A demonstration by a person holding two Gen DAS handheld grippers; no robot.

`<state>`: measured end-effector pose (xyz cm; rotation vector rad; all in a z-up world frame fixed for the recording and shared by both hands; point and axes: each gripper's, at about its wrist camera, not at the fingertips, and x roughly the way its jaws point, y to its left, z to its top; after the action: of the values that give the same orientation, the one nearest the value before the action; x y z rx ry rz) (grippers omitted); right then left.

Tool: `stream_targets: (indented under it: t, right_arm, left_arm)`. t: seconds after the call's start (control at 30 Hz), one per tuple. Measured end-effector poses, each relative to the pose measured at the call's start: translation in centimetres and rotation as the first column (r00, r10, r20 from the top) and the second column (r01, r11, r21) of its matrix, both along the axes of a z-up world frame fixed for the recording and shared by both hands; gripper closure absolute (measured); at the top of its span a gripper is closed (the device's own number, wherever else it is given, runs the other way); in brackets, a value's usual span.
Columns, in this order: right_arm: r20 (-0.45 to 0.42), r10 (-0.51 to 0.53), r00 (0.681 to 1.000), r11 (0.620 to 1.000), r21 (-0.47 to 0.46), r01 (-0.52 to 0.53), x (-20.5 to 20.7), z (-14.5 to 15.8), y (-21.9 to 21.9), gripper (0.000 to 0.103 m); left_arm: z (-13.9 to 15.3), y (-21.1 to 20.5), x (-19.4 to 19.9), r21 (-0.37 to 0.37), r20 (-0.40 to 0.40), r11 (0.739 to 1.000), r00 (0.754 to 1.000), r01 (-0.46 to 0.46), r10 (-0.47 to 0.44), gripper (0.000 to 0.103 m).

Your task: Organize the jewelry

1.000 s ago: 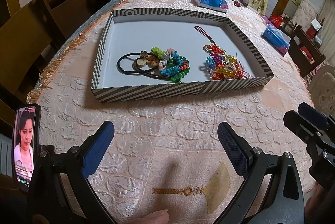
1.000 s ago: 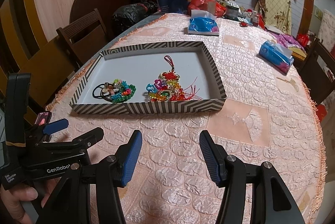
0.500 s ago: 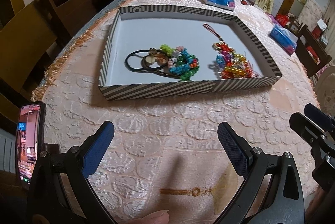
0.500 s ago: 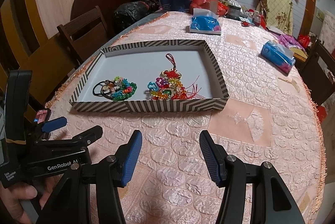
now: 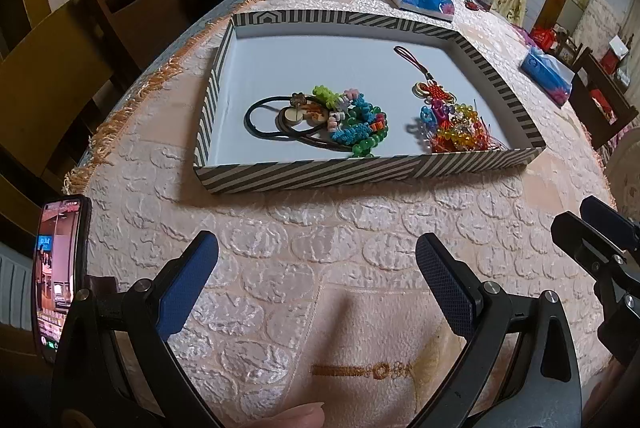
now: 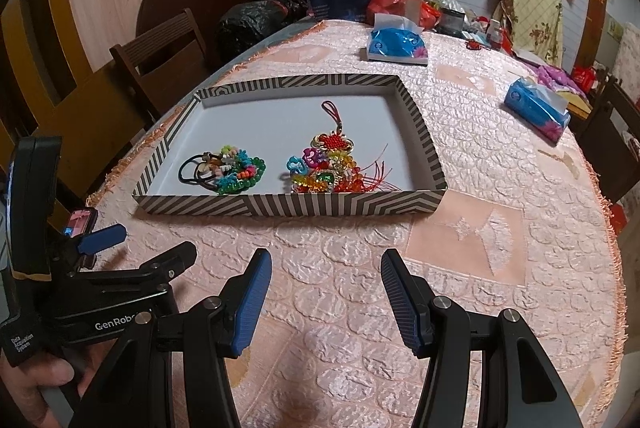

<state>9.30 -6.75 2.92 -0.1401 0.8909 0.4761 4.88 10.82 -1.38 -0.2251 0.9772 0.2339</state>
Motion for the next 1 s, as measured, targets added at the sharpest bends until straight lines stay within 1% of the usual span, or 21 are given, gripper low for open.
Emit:
stream_targets:
  t: [0.67,1.0]
  right_arm:
    - [0.005,0.007,1.0,1.0,-0.006,-0.007,0.02,0.26,0.09,0.048]
    - [0.005,0.009,1.0,1.0,-0.011,-0.009,0.08,0.39,0.54,0.048]
  left_arm:
    - [0.25,-0.34,-0.05,0.016,0.005,1.0,1.0,0.006,-0.006,0.004]
    - [0.43,-0.41,-0.11,0.007,0.008,1.0,1.0,0.014,-0.014,0.004]
